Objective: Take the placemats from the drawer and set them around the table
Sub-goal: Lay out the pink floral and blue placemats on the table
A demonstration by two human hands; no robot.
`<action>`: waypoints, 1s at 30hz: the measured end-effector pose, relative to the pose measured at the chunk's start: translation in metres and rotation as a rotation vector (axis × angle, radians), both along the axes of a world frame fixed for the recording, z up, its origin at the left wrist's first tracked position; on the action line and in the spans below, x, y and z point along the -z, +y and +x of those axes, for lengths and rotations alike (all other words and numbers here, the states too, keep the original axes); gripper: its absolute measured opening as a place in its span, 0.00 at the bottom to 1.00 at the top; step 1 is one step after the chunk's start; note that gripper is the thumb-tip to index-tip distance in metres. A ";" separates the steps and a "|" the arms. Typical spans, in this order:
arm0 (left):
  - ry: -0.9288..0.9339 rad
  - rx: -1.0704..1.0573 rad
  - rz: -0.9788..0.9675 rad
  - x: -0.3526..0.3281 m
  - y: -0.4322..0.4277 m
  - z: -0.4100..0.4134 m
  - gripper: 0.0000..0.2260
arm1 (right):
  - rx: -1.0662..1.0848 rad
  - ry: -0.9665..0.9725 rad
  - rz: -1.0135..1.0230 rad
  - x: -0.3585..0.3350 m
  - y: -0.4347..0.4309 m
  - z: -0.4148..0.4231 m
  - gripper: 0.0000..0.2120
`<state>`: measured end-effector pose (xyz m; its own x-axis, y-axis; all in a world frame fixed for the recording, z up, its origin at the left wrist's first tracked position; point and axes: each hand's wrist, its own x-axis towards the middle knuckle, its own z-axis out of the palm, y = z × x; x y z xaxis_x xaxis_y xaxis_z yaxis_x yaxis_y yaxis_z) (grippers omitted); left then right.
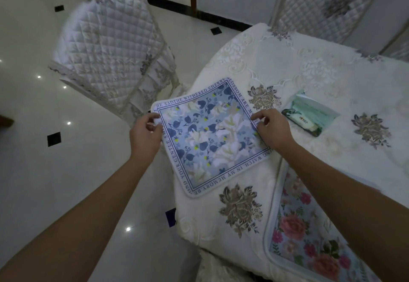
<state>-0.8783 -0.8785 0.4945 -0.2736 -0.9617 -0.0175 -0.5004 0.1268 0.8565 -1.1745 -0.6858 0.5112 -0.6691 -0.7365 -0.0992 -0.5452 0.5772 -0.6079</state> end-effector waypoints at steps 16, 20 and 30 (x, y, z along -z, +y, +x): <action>-0.478 0.306 -0.040 0.016 0.083 0.039 0.21 | -0.262 0.025 0.207 0.022 0.088 0.059 0.20; -0.528 0.264 -0.158 0.012 0.119 0.031 0.20 | -0.144 0.013 0.154 0.009 0.142 0.063 0.21; -0.440 0.647 -0.150 0.001 0.214 -0.059 0.23 | 0.144 0.011 0.190 -0.002 0.273 0.035 0.23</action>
<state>-0.9376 -0.6646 0.4937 -0.7765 -0.6151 -0.1364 -0.5765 0.6063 0.5478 -1.1392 -0.4133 0.5136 -0.7678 -0.6020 -0.2192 -0.4547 0.7531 -0.4754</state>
